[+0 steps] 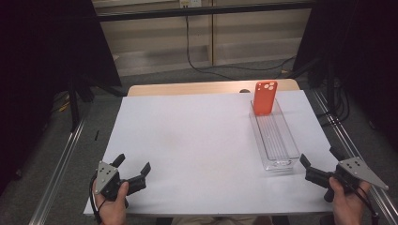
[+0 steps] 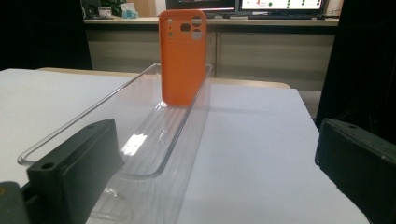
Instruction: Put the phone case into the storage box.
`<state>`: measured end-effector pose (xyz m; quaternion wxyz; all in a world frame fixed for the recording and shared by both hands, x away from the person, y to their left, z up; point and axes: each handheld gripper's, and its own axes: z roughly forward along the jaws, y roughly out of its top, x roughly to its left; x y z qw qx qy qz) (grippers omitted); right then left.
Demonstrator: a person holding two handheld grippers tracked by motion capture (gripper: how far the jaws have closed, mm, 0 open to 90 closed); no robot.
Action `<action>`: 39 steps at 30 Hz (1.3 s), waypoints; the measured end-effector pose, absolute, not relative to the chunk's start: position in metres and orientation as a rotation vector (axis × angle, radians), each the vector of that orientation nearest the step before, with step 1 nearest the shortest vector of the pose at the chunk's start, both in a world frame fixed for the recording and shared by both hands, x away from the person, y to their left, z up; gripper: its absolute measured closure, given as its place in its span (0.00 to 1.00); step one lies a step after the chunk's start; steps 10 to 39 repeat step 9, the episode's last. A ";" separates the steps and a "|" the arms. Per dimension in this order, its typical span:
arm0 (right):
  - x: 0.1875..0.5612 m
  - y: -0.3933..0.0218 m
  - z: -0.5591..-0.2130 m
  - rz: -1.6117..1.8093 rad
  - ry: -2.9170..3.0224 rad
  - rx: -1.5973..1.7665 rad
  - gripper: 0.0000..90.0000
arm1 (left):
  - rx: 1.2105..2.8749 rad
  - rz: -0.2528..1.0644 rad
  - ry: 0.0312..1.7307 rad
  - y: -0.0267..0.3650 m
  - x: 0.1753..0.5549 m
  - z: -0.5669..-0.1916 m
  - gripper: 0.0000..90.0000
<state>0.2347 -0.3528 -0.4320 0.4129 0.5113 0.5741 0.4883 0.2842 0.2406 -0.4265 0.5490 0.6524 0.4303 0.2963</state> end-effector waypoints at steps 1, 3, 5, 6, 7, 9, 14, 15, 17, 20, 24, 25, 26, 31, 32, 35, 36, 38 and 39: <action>0.235 -0.352 -0.432 1.232 1.448 1.283 0.00 | 1.549 0.702 1.017 0.241 0.284 -0.426 0.02; 0.235 -0.350 -0.432 1.241 1.460 1.278 0.00 | 1.554 0.702 1.010 0.240 0.284 -0.426 0.02; 0.236 -0.349 -0.431 1.253 1.457 1.265 0.00 | 1.555 0.704 1.009 0.240 0.284 -0.426 0.02; 0.236 -0.349 -0.431 1.256 1.458 1.263 0.00 | 1.554 0.700 1.009 0.240 0.285 -0.426 0.02; 0.236 -0.349 -0.431 1.255 1.460 1.264 0.00 | 1.554 0.701 1.010 0.240 0.285 -0.426 0.02; 0.237 -0.350 -0.431 1.257 1.460 1.267 0.00 | 1.558 0.696 1.012 0.240 0.286 -0.426 0.02; 0.237 -0.350 -0.431 1.257 1.460 1.267 0.00 | 1.558 0.696 1.012 0.240 0.286 -0.426 0.02; 0.237 -0.350 -0.431 1.257 1.460 1.267 0.00 | 1.558 0.696 1.012 0.240 0.286 -0.426 0.02; 0.237 -0.350 -0.431 1.257 1.460 1.267 0.00 | 1.558 0.696 1.012 0.240 0.286 -0.426 0.02; 0.237 -0.350 -0.431 1.257 1.460 1.267 0.00 | 1.558 0.696 1.012 0.240 0.286 -0.426 0.02; 0.237 -0.350 -0.431 1.257 1.460 1.267 0.00 | 1.558 0.696 1.012 0.240 0.286 -0.426 0.02; 0.237 -0.350 -0.431 1.257 1.460 1.267 0.00 | 1.558 0.696 1.012 0.240 0.286 -0.426 0.02; 0.237 -0.350 -0.431 1.257 1.460 1.267 0.00 | 1.558 0.696 1.012 0.240 0.286 -0.426 0.02; 0.237 -0.350 -0.431 1.257 1.460 1.267 0.00 | 1.558 0.696 1.012 0.240 0.286 -0.426 0.02; 0.237 -0.350 -0.431 1.257 1.460 1.267 0.00 | 1.558 0.696 1.012 0.240 0.286 -0.426 0.02; 0.237 -0.350 -0.431 1.257 1.460 1.267 0.00 | 1.558 0.696 1.012 0.240 0.286 -0.426 0.02; 0.237 -0.350 -0.431 1.257 1.460 1.267 0.00 | 1.558 0.696 1.012 0.240 0.286 -0.426 0.02; 0.237 -0.350 -0.431 1.257 1.460 1.267 0.00 | 1.558 0.696 1.012 0.240 0.286 -0.426 0.02; 0.237 -0.350 -0.431 1.257 1.460 1.267 0.00 | 1.558 0.696 1.012 0.240 0.286 -0.426 0.02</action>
